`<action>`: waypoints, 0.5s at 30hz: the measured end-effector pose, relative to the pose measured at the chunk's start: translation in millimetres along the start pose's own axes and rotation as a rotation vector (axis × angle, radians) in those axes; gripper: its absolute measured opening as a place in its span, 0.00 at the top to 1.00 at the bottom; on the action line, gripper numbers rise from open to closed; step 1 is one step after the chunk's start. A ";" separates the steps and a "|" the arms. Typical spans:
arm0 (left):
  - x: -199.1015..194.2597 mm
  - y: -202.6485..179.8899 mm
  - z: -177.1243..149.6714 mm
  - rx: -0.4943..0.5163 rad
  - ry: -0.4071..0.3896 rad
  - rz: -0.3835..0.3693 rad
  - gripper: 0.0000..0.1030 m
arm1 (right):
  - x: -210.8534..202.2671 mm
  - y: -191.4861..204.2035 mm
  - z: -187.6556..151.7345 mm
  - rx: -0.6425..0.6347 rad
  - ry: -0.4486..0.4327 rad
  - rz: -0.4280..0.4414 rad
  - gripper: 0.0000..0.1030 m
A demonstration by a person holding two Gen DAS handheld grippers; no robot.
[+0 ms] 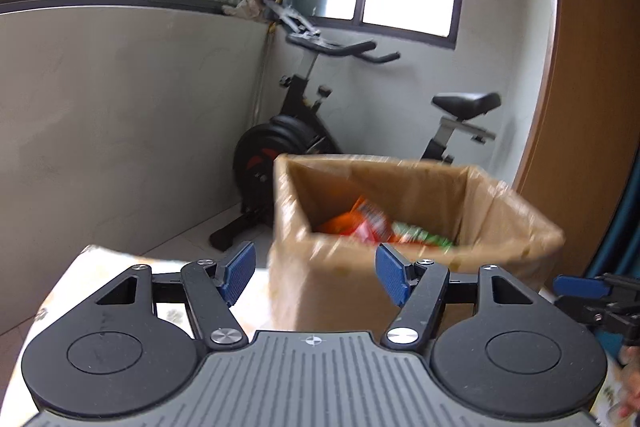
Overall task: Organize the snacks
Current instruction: 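Withdraw both open grippers from the box toward the remaining snacks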
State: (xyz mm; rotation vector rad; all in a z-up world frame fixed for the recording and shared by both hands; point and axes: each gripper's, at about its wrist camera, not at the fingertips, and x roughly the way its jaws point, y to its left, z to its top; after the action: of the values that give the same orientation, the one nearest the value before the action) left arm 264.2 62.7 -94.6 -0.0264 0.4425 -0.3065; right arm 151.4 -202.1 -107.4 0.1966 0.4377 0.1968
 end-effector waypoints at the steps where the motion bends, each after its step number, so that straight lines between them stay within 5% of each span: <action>1: -2.6 4.0 -8.3 -0.004 0.015 0.009 0.34 | -1.8 0.7 -8.1 0.000 0.018 0.004 0.43; 8: 0.7 14.7 -69.2 -0.072 0.154 0.025 0.37 | 12.6 0.7 -62.2 0.006 0.161 -0.005 0.44; 15: 19.5 -0.2 -114.3 -0.082 0.255 0.013 0.39 | 47.6 9.2 -104.2 -0.126 0.327 -0.056 0.44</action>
State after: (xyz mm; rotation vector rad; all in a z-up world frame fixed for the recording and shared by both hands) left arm 232.3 61.4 -206.0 -0.0655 0.7080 -0.2800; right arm 146.8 -167.1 -216.8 0.0269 0.7527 0.2017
